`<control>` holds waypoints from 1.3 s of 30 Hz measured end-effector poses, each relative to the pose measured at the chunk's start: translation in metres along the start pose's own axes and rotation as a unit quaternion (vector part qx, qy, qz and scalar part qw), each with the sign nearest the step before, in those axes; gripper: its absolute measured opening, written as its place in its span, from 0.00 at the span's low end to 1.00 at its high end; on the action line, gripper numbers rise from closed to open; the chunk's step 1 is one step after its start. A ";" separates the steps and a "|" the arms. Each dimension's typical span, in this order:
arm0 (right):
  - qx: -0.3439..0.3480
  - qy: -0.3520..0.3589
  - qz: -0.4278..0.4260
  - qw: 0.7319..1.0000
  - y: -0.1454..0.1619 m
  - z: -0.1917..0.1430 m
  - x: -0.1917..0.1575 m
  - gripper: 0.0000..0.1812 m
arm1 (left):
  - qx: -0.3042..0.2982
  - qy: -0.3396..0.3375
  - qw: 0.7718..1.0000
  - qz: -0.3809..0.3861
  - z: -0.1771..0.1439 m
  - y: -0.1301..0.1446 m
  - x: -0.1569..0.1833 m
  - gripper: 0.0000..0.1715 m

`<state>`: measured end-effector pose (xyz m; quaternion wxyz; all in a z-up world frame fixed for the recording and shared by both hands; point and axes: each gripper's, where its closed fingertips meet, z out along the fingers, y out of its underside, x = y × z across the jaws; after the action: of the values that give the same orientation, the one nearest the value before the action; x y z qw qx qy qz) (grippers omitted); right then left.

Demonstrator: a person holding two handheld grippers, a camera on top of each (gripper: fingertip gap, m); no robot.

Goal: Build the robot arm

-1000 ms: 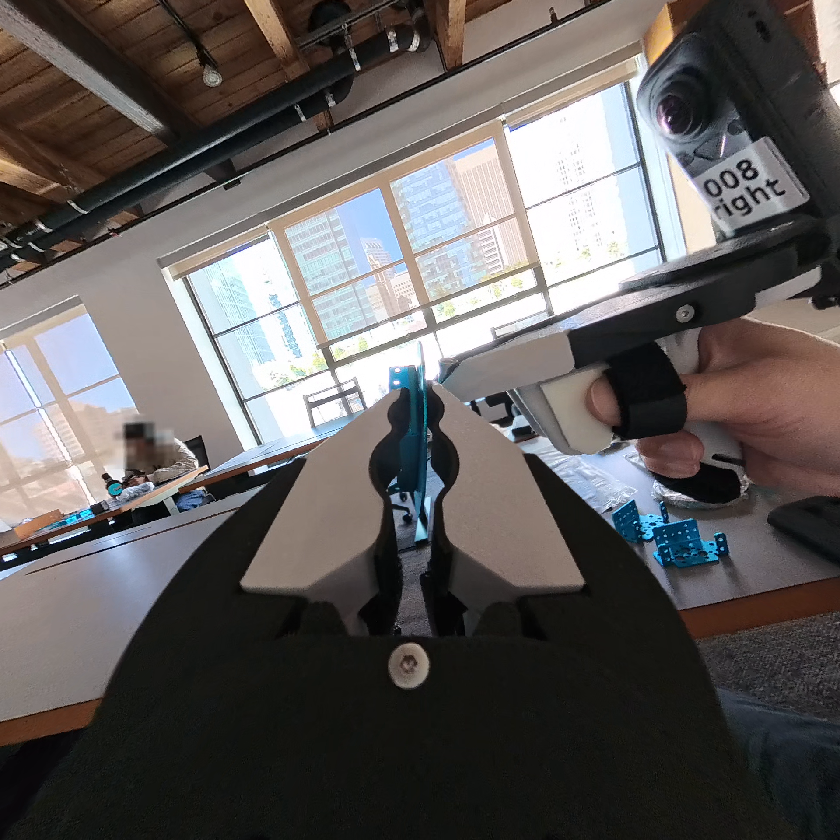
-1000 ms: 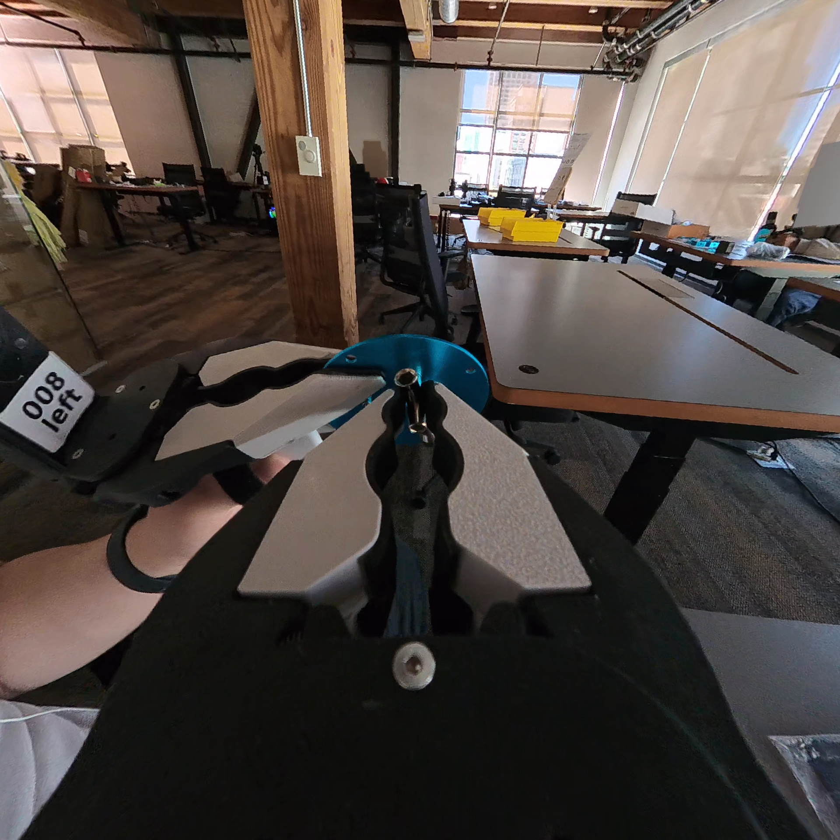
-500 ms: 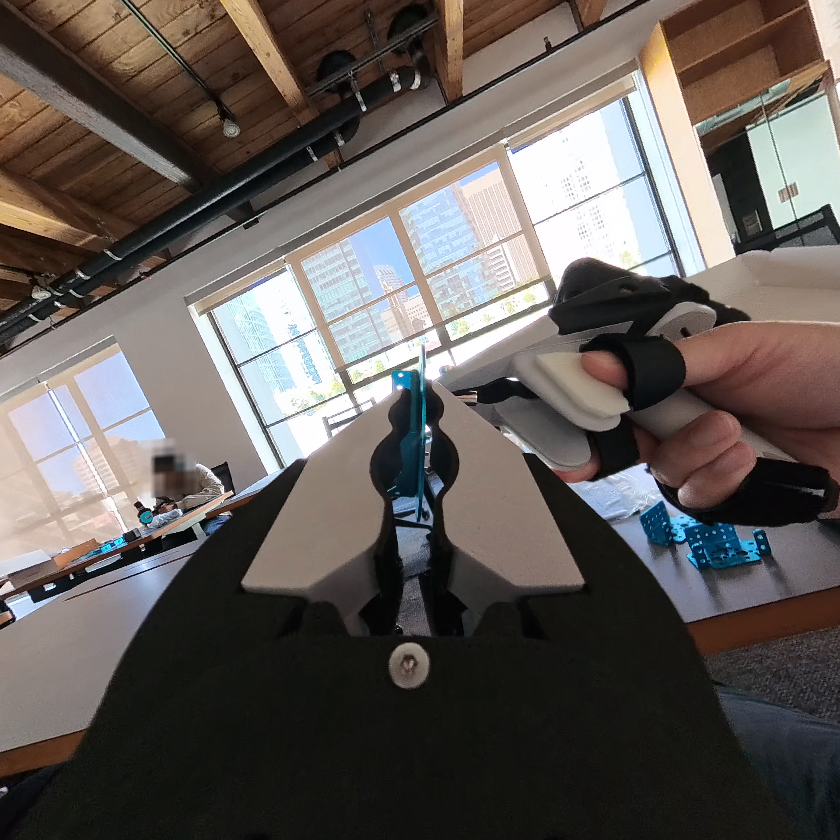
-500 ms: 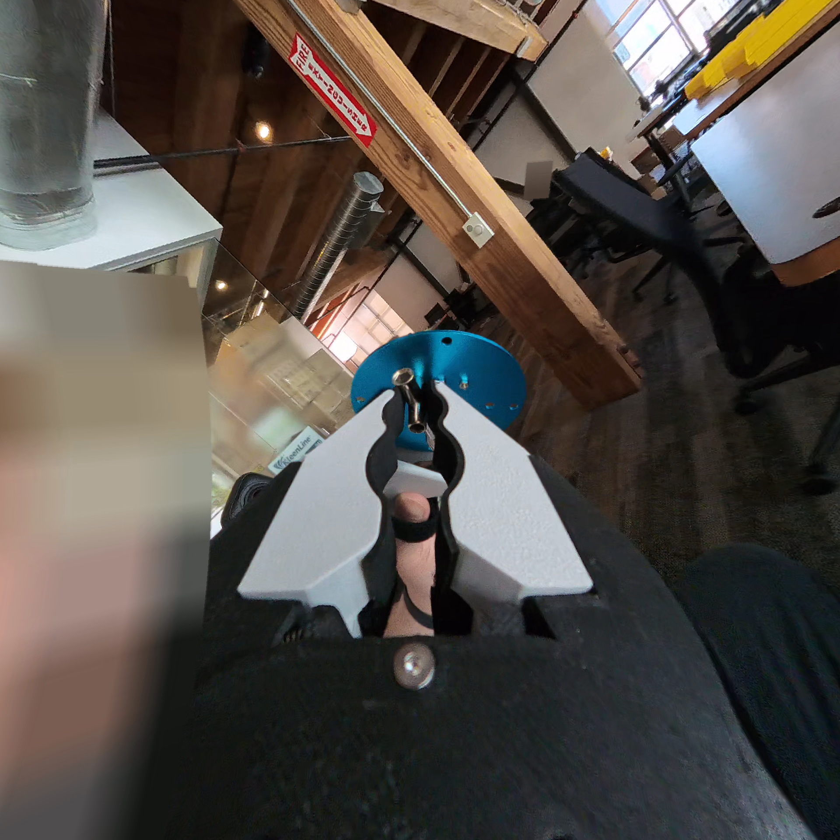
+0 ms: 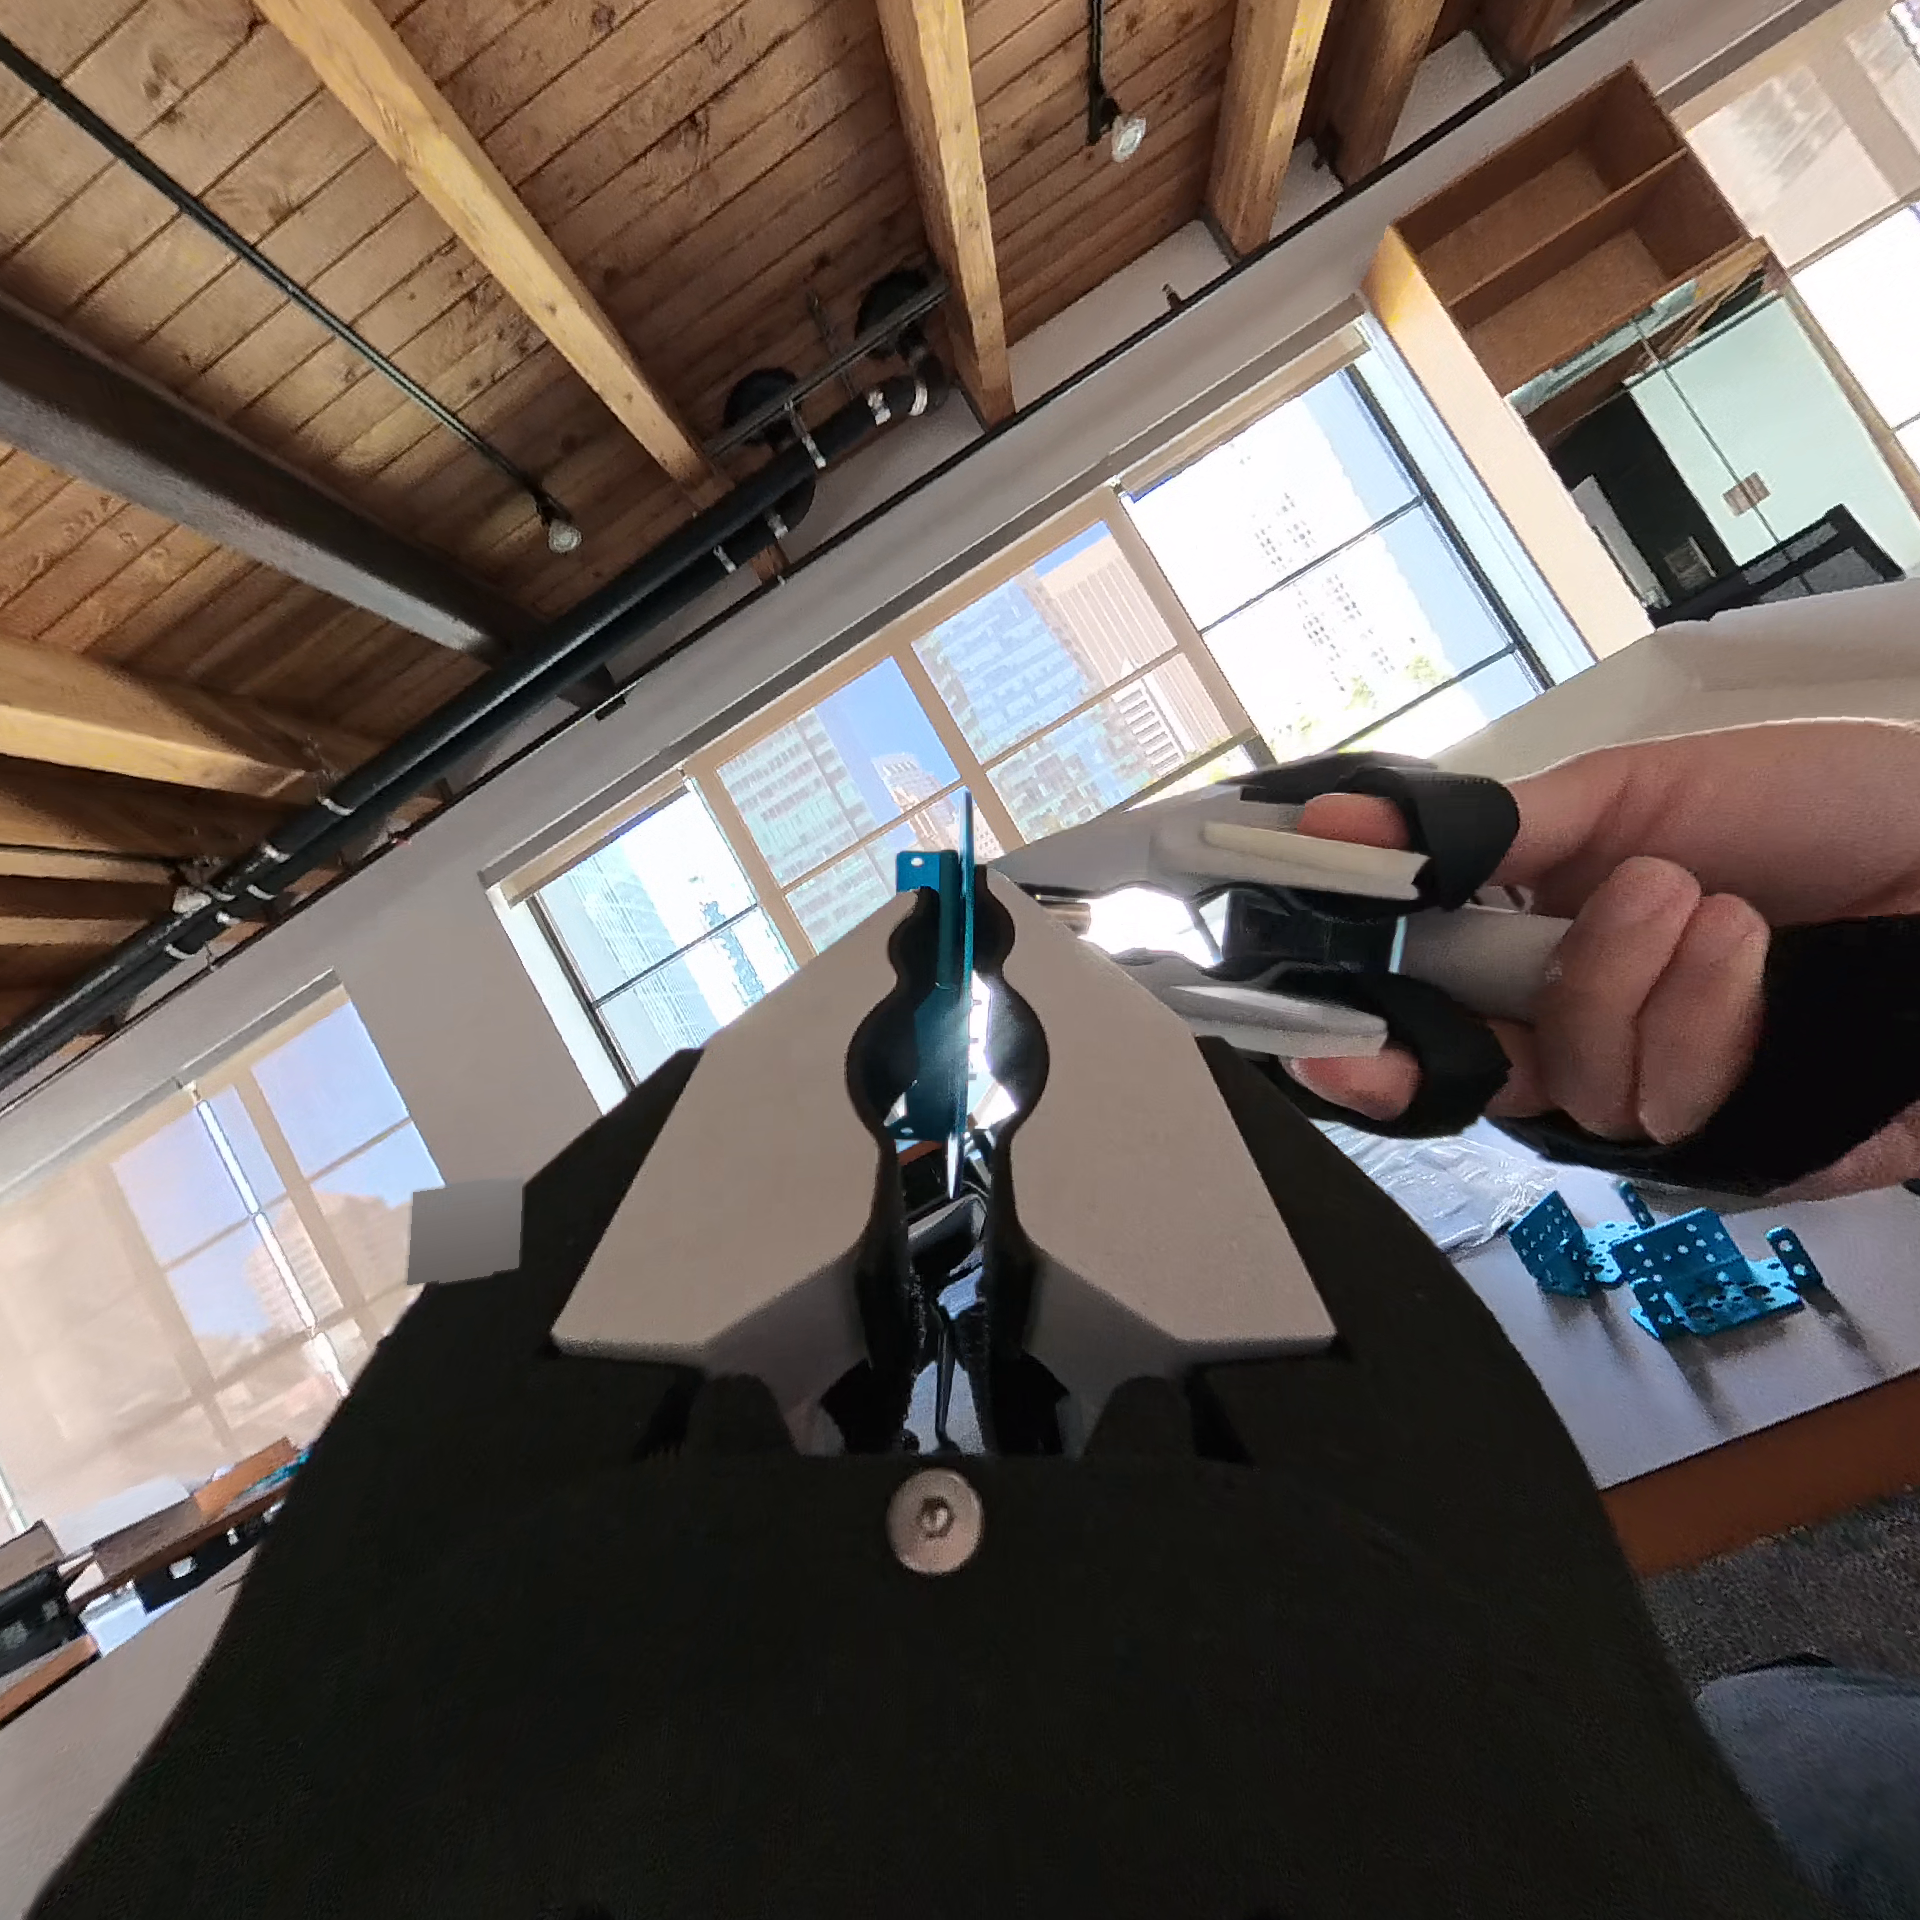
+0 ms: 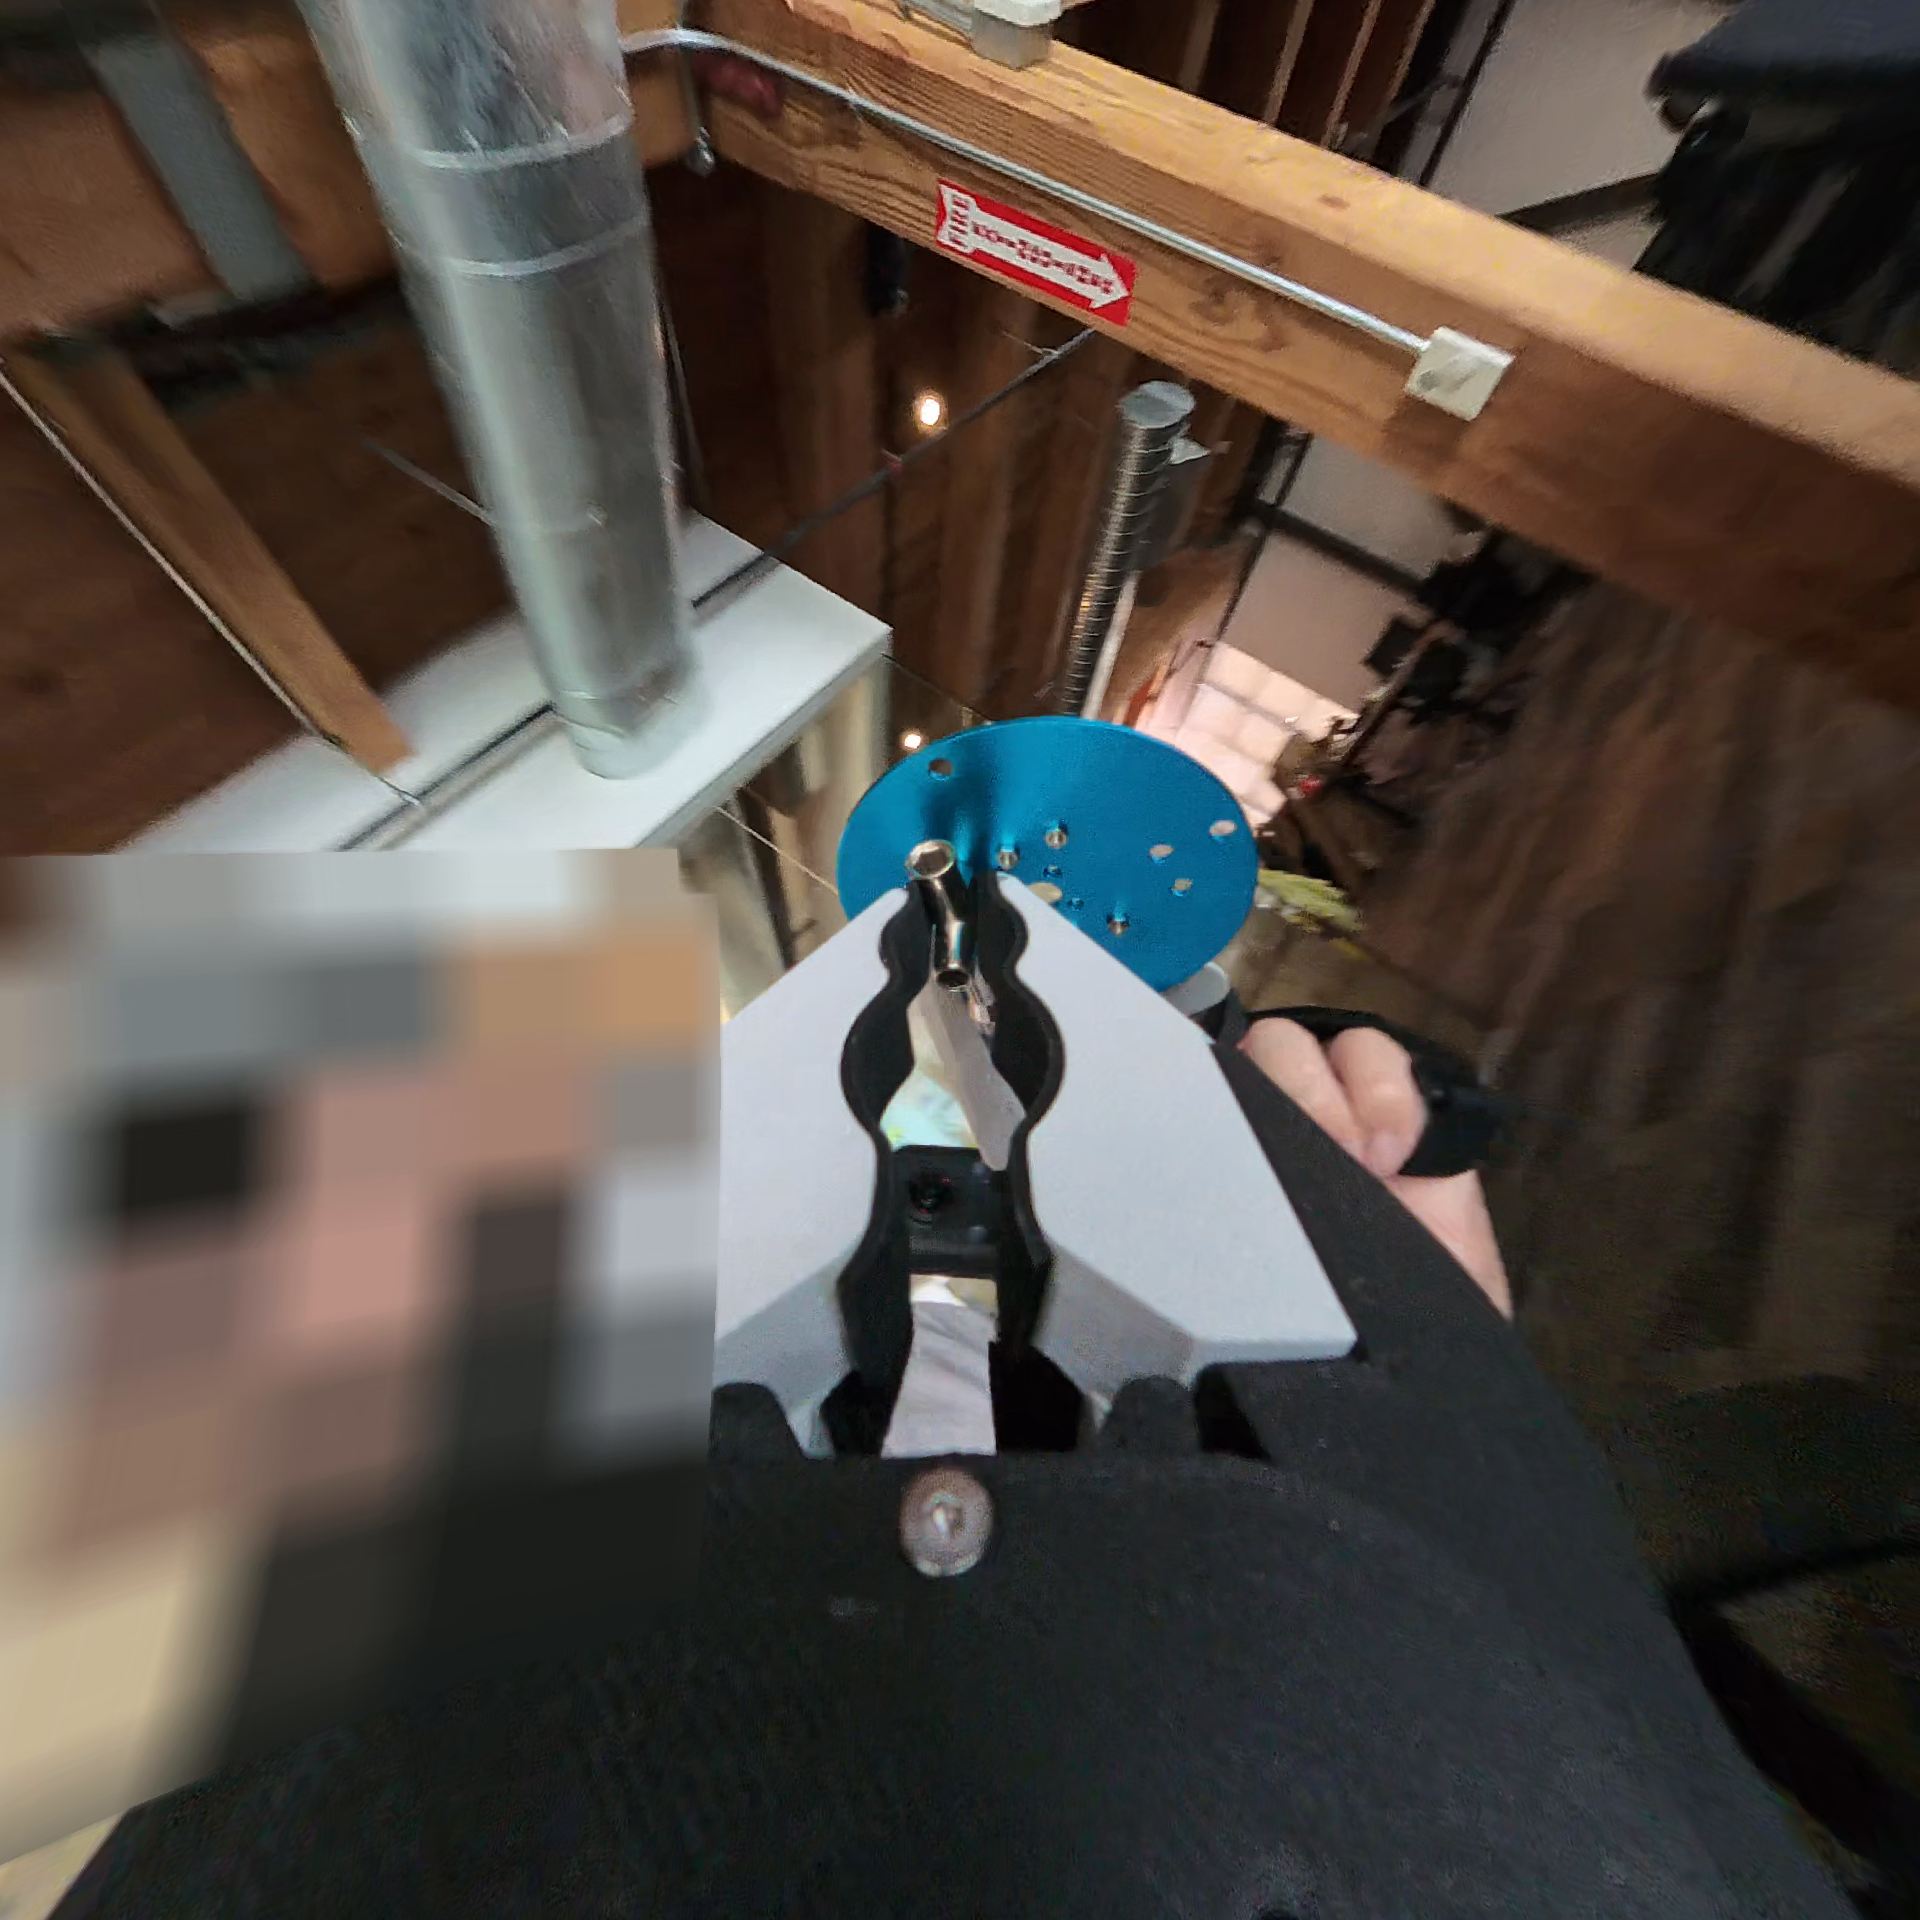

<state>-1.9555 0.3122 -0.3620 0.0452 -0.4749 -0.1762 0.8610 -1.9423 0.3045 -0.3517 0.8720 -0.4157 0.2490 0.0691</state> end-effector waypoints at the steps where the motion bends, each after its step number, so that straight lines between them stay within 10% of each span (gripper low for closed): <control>1: 0.004 -0.014 0.024 1.000 0.001 -0.001 -0.001 0.05 | 0.003 0.001 1.000 0.006 0.000 -0.001 0.001 0.02; 9: 0.006 -0.084 0.138 0.987 0.011 -0.006 -0.011 0.06 | 0.023 0.028 0.999 0.023 -0.005 -0.011 0.009 0.02; 22: -0.003 0.166 -0.257 0.952 -0.010 -0.026 -0.005 0.04 | -0.082 -0.002 0.977 -0.194 0.007 0.021 -0.010 0.01; 25: -0.090 0.284 -0.519 0.801 -0.010 -0.024 -0.013 0.04 | -0.106 0.000 0.967 -0.231 0.006 0.027 -0.015 0.01; 28: -0.179 0.399 -0.752 0.493 -0.023 -0.026 -0.017 0.04 | -0.112 -0.004 0.977 -0.184 0.005 0.023 -0.016 0.01; 30: -0.236 0.391 -0.817 0.353 -0.018 -0.017 -0.016 0.04 | -0.113 -0.001 0.983 -0.146 0.006 0.018 -0.011 0.01; 34: -0.302 0.385 -0.839 0.237 -0.014 -0.014 0.003 0.04 | -0.110 0.002 0.987 -0.119 0.006 0.012 -0.003 0.01; 39: -0.299 0.389 -0.848 0.201 -0.012 -0.011 0.001 0.04 | -0.106 -0.006 0.991 -0.081 0.006 0.009 -0.002 0.01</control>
<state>-1.9483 0.3266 -0.3637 0.6659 -0.2943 -0.6779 -0.1023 -1.9444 0.3148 -0.3536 0.8275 -0.5239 0.2003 0.0264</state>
